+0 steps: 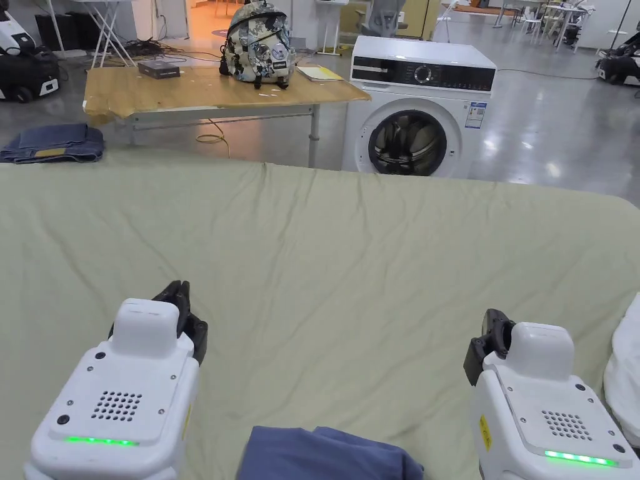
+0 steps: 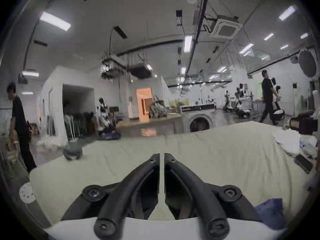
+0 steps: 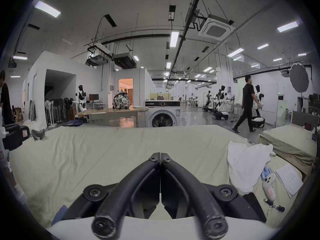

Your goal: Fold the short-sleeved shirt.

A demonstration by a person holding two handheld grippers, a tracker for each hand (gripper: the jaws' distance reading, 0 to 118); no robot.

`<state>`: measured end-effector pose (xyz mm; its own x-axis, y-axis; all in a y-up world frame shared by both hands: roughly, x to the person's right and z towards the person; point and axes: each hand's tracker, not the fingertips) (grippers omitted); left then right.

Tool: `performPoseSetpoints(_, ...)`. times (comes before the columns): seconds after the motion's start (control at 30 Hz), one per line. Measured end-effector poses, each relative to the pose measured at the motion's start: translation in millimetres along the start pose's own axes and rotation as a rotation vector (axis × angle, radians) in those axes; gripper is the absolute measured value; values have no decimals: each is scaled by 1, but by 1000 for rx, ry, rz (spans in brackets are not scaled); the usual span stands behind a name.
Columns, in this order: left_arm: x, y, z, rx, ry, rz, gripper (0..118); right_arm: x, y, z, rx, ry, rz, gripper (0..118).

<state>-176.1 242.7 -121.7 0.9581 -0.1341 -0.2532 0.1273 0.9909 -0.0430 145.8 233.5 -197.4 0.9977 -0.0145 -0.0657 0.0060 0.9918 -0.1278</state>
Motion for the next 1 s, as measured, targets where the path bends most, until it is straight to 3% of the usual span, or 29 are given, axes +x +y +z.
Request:
performPoseSetpoints(0.27,-12,-1,6,1,-10,51,0,-10,0,26,18,6,35,0)
performPoseSetpoints(0.5,-29,-11,8,-49,-24,127,0,-46,-57,57,-205,179,86,0)
performPoseSetpoints(0.67,-43,-25,7,-135,-65,172,0,-65,-107,61,-370,230,113,0)
performPoseSetpoints(0.83,-56,-45,0,-302,-195,249,0,-66,-150,46,-517,192,157,0)
performPoseSetpoints(1.0,-73,-73,-16,-575,-410,418,0,-58,-154,42,-498,170,143,0)
